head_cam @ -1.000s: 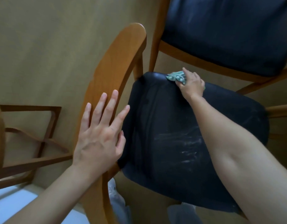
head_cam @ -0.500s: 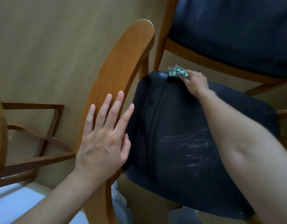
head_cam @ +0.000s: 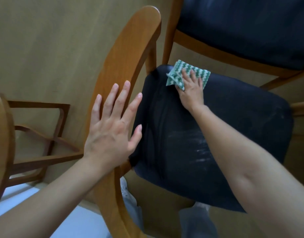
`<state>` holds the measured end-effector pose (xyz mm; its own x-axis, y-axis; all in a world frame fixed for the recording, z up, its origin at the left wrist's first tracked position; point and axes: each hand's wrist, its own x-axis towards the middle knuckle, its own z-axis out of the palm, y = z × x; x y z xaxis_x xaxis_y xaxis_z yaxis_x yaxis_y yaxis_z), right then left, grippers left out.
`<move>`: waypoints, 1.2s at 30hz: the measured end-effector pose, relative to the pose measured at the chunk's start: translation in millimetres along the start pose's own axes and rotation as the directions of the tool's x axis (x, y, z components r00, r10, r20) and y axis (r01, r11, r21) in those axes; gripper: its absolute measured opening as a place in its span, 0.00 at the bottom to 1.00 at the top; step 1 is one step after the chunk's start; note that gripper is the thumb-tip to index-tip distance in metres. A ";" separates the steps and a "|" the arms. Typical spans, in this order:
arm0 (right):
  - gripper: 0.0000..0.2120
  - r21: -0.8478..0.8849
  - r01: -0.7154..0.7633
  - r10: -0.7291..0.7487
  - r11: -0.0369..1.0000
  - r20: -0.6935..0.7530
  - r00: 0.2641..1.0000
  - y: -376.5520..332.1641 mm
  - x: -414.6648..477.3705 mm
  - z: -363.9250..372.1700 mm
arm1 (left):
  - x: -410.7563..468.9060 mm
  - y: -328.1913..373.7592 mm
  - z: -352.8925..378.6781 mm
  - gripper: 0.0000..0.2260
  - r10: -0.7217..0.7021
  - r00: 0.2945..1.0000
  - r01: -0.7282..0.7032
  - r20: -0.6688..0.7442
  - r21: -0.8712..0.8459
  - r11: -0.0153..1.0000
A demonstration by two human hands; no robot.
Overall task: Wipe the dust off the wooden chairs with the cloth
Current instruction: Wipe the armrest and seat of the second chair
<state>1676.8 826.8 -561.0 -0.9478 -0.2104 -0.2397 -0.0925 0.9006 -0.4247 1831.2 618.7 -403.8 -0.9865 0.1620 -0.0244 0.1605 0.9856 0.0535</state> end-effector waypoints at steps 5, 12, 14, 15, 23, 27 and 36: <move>0.24 0.011 0.192 -0.192 0.981 0.115 0.975 -30.3 -94.3 37.9 | 0.6 0.3 -1.2 0.29 -0.006 1.000 0.006 0.021 0.004 1.000; 0.21 0.017 0.436 -0.419 0.900 0.317 0.851 -47.8 -215.1 67.4 | 0.5 -0.1 -2.0 0.30 -0.012 0.999 0.012 0.045 0.003 1.000; 0.22 -0.022 0.487 -0.432 0.873 0.427 0.794 -42.6 -234.6 67.6 | 0.3 0.2 -3.0 0.30 -0.018 0.998 0.018 0.053 0.000 1.000; 0.22 -0.039 0.517 -0.438 0.855 0.479 0.760 -39.4 -243.2 67.0 | 0.5 0.4 -3.8 0.30 -0.018 0.998 0.018 0.056 -0.005 1.000; 0.21 -0.061 0.608 -0.449 0.792 0.616 0.647 -13.3 -305.4 52.4 | 0.8 0.9 -6.9 0.29 -0.020 0.997 0.023 0.080 -0.037 0.999; 0.16 0.071 0.283 -0.289 0.956 0.379 0.879 -28.1 -280.3 34.3 | 0.1 0.9 -7.1 0.29 -0.018 0.997 0.022 0.076 -0.042 0.999; 0.14 0.692 -0.263 0.434 0.672 -0.079 0.898 7.0 -80.0 -74.5 | -0.2 1.5 -7.4 0.29 -0.025 0.996 0.028 0.082 -0.046 0.999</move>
<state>1729.3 878.3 -479.7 -0.9151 0.2317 -0.3299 0.3986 0.3974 -0.8265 1831.4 619.7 -396.3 -0.9842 0.1412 -0.1071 0.1308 0.9865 0.0982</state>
